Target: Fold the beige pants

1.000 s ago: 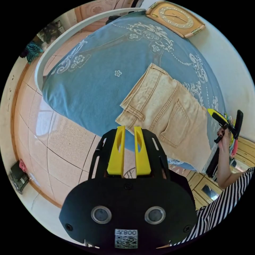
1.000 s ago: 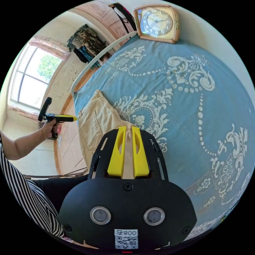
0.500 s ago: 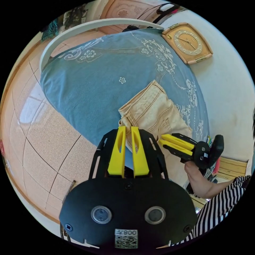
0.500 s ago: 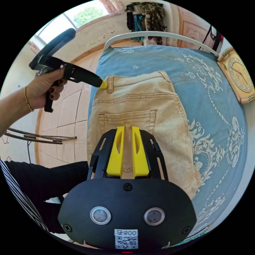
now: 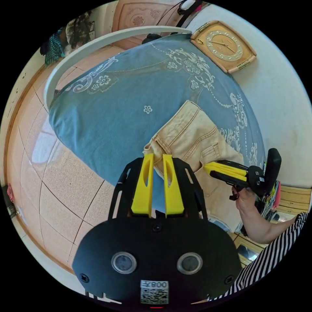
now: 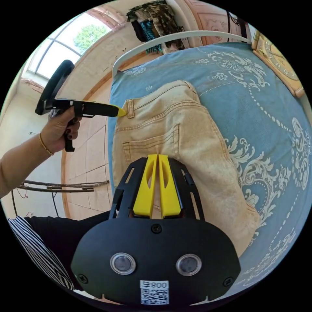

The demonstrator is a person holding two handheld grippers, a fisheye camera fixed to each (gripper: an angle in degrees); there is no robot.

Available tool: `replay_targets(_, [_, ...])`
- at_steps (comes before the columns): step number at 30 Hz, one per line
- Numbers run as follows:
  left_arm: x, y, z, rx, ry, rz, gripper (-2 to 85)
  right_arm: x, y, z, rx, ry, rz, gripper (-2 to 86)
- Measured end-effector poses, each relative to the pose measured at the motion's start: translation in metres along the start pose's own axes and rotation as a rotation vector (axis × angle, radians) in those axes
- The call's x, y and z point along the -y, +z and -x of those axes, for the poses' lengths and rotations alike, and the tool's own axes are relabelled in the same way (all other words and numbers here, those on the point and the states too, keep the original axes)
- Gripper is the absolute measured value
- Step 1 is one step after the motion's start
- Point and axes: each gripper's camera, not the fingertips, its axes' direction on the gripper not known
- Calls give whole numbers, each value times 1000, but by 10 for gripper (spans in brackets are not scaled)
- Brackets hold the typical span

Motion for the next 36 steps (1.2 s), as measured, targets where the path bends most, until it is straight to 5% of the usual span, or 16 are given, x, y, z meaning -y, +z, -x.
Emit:
replay_targets(6, [-2,-26,-27,81,-5,-99,61,-49,-61,-31,66,109,-184,38])
replay_targets(10, [13,-32,-86,-40,178,-155,64,-104,-101,-72,-41,248,-285,49])
replay_targets(13, [39,-11,-153,-134,446,-85,70,-134,-107,-119,-48,369,-265,64])
replay_targets(17, [72,25,-242,-280,747,70,85,-147,-73,-159,228,403,-171,54])
replay_targets(26, [58,64,-367,-211,1219,373,107,-201,-54,-112,87,375,-270,8])
replay_targets(30, [57,65,-406,-255,1301,447,48,-225,-48,-129,128,437,-316,6])
replay_targets(36, [56,27,-446,-238,1229,250,24,-272,-76,-119,-13,451,-502,3])
